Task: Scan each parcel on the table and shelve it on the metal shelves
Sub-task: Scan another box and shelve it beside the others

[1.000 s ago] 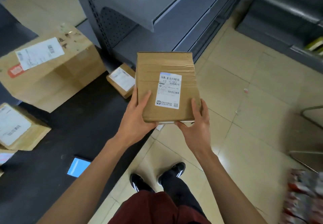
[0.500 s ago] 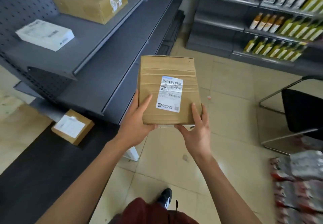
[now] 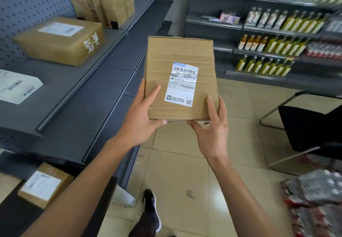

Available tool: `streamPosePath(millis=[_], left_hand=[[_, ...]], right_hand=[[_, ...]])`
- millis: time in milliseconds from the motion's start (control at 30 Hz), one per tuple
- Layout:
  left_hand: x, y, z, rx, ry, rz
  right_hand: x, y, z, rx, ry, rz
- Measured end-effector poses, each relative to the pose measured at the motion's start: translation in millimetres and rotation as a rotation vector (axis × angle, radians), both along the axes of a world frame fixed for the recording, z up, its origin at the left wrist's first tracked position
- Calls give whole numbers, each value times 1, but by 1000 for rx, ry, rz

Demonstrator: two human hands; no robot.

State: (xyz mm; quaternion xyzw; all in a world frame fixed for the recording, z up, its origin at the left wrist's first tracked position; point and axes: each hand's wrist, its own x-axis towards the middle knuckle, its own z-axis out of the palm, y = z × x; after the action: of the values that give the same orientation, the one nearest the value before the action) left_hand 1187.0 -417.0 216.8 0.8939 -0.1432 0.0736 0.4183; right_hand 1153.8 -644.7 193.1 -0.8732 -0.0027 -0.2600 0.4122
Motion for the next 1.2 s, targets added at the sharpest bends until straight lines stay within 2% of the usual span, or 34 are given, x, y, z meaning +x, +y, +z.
streamPosePath(millis=[267,500,933,1200], left_hand=[[100,-7,-9,9,-29,10],[197,-11,-2,-64,-8,-28],[322,-29,-9,5,17,-1],[421,-77,-4,61,40,32]], right_hand=[[96,-4,-3,-4,-11,-29],[185,-2,3,11,-31,-78],[316,-20,-18,63,-14,-64],[426,-68,-28,120,1,-23]])
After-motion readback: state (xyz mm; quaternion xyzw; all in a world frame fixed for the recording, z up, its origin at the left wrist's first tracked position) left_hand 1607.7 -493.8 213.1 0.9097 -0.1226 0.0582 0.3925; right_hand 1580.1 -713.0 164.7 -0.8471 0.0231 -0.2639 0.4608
